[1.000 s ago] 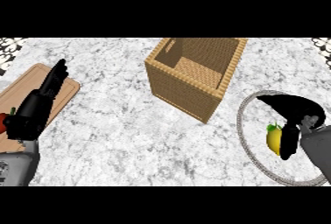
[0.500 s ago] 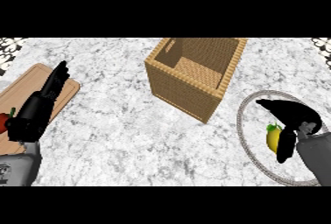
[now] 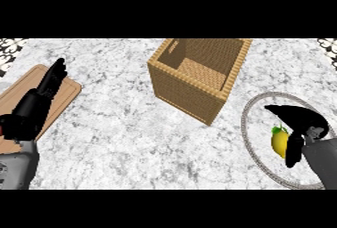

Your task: Pick the lemon from the placemat and place it in the basket

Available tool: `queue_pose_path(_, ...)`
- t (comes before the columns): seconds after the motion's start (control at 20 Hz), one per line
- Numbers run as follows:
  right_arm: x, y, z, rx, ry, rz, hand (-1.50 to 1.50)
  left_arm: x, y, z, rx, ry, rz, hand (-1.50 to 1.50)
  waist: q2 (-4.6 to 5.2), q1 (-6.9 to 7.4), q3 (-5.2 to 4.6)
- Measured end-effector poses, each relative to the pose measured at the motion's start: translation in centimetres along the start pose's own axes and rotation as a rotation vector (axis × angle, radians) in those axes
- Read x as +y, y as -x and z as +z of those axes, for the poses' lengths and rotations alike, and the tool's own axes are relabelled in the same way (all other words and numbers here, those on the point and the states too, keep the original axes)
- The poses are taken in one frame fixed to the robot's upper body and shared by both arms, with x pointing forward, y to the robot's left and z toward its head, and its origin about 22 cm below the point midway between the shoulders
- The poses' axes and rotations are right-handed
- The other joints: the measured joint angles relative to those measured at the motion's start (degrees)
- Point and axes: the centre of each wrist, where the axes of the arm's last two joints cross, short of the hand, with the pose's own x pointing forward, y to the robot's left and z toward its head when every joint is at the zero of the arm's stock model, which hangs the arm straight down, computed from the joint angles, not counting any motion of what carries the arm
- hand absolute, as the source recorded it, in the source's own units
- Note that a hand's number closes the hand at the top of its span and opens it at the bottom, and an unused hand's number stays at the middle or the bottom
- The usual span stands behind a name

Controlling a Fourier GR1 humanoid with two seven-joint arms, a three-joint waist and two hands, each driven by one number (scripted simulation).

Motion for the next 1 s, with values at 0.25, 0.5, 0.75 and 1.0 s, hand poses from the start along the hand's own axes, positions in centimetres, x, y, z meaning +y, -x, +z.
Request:
queue_pose_path(0.25,1.4,0.1,-0.3,0.010,-0.011,-0.007,-1.50,-0.5,0.2,0.1,0.000,0.002,0.004,0.00,-0.03,-0.09,-0.02)
queue_pose_path(0.5,1.9,0.8,-0.9,0.009,0.015,-0.039,1.50,-0.5,0.1,0.7,-0.003,-0.001,0.006,0.00,-0.39,0.08,-0.38)
queue_pose_path(0.75,1.9,1.1,-1.3,-0.009,0.048,-0.031,1.50,-1.0,-0.1,0.6,-0.001,0.003,0.008,0.00,-0.63,0.09,-0.69)
queue_pose_path(1.0,2.2,1.2,-1.7,-0.030,0.089,0.015,1.50,-0.9,0.2,0.3,0.001,0.003,0.005,0.00,-0.73,0.04,-0.89)
